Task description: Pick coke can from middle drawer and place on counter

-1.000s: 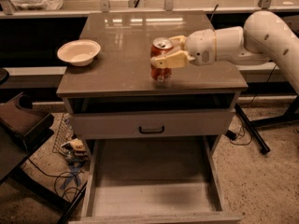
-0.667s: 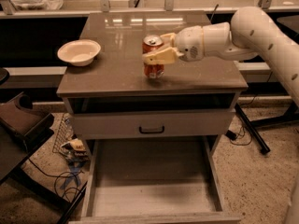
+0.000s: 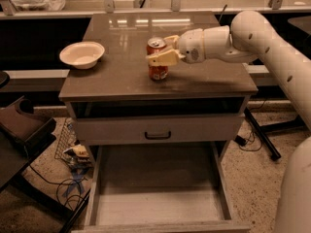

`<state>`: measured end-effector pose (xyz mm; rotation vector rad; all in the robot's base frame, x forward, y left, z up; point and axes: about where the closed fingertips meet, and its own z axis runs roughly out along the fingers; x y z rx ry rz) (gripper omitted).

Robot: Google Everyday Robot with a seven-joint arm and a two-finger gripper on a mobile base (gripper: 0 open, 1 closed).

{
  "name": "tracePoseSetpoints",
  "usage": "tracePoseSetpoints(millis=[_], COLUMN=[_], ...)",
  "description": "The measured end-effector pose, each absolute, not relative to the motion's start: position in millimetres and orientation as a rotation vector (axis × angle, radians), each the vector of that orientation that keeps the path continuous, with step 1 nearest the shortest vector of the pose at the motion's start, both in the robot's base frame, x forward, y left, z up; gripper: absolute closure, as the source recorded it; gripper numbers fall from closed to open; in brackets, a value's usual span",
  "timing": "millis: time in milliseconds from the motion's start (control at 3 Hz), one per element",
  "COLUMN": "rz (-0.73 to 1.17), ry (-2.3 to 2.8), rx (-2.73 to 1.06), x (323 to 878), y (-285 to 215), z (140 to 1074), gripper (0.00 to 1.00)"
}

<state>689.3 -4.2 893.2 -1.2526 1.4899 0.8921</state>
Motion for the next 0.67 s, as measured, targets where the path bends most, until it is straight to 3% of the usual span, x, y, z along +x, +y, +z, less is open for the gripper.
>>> tracePoseSetpoints(millis=[333,667], rz=[0.919,0.920], ry=[1.498,1.498], rx=[-1.239,-1.238], x=[706.6,707.6], y=[-4.6,-4.7], z=[874.9,877.0], gripper=[1.00,0.83])
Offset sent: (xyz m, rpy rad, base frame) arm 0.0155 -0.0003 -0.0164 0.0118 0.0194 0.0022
